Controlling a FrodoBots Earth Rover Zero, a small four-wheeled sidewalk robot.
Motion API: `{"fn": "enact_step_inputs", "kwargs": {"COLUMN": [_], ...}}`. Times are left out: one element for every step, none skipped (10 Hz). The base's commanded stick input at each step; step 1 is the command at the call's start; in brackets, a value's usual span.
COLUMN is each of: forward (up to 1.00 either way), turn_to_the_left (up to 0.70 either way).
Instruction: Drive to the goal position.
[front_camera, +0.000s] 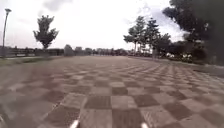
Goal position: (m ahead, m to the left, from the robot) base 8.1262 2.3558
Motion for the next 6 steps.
{"fn": "enact_step_inputs", "kwargs": {"forward": [1.00, 1.00, 1.00, 1.00, 1.00, 1.00], "turn_to_the_left": [0.00, 0.00, 0.00, 0.00, 0.00, 0.00]}}
